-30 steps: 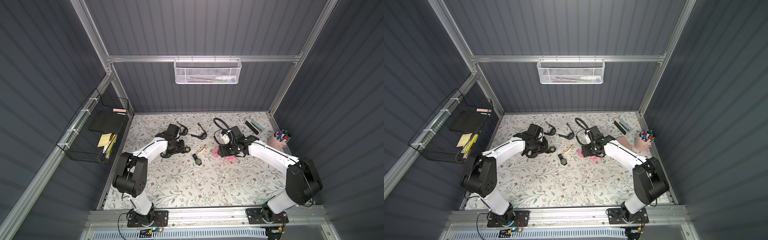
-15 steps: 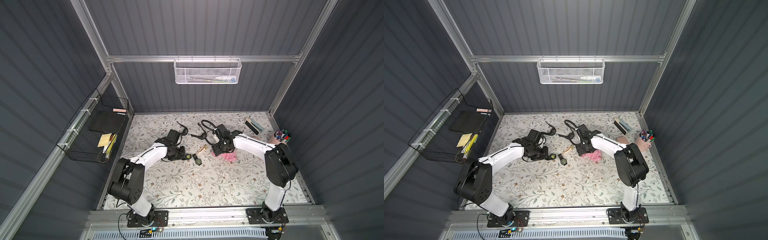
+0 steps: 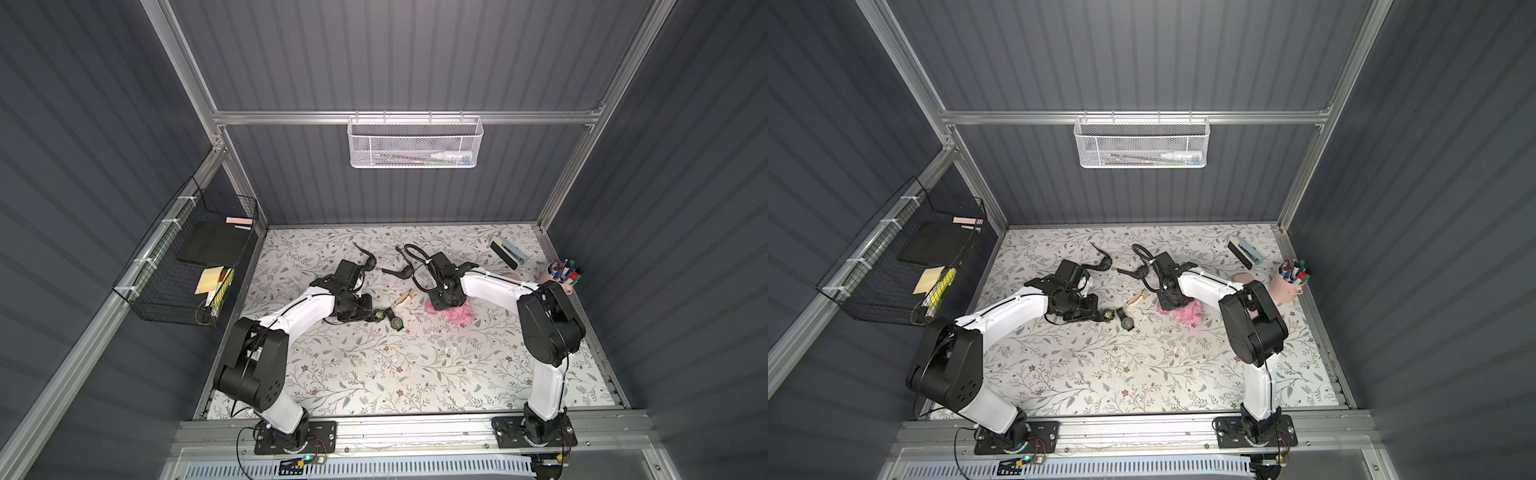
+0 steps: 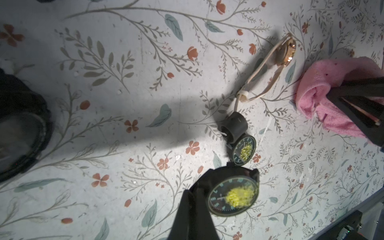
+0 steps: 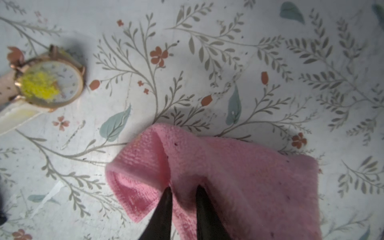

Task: Wipe the watch dial
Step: Pick up the cleaning item at the center of the board.

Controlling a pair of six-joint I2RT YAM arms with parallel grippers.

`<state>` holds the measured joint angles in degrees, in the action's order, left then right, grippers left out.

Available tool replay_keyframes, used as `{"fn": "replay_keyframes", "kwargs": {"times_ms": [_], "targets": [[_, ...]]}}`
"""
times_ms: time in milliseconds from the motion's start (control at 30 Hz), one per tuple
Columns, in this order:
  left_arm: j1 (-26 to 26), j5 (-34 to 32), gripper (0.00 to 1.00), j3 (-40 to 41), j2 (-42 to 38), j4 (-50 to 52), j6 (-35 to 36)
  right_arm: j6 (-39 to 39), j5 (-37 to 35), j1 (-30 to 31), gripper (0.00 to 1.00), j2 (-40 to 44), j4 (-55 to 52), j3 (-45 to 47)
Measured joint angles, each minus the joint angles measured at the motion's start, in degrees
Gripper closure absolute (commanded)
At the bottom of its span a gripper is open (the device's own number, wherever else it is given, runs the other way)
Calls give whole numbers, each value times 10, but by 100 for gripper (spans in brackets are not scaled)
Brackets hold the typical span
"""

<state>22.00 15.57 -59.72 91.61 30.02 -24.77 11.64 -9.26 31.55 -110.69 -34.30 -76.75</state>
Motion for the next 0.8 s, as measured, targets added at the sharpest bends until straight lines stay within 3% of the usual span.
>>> {"fn": "replay_keyframes", "kwargs": {"times_ms": [33,200,433,800], "targets": [[1,1,100,-1,0,0,0,0,-1,-3,100,3,0,0],[13,6,100,-21,5,0,0,0,-6,-14,100,25,-2,6],[54,11,100,-79,41,-14,-11,3,7,-56,100,126,-9,31],[123,15,100,-201,185,-29,-40,10,5,-103,100,259,-51,41]]}}
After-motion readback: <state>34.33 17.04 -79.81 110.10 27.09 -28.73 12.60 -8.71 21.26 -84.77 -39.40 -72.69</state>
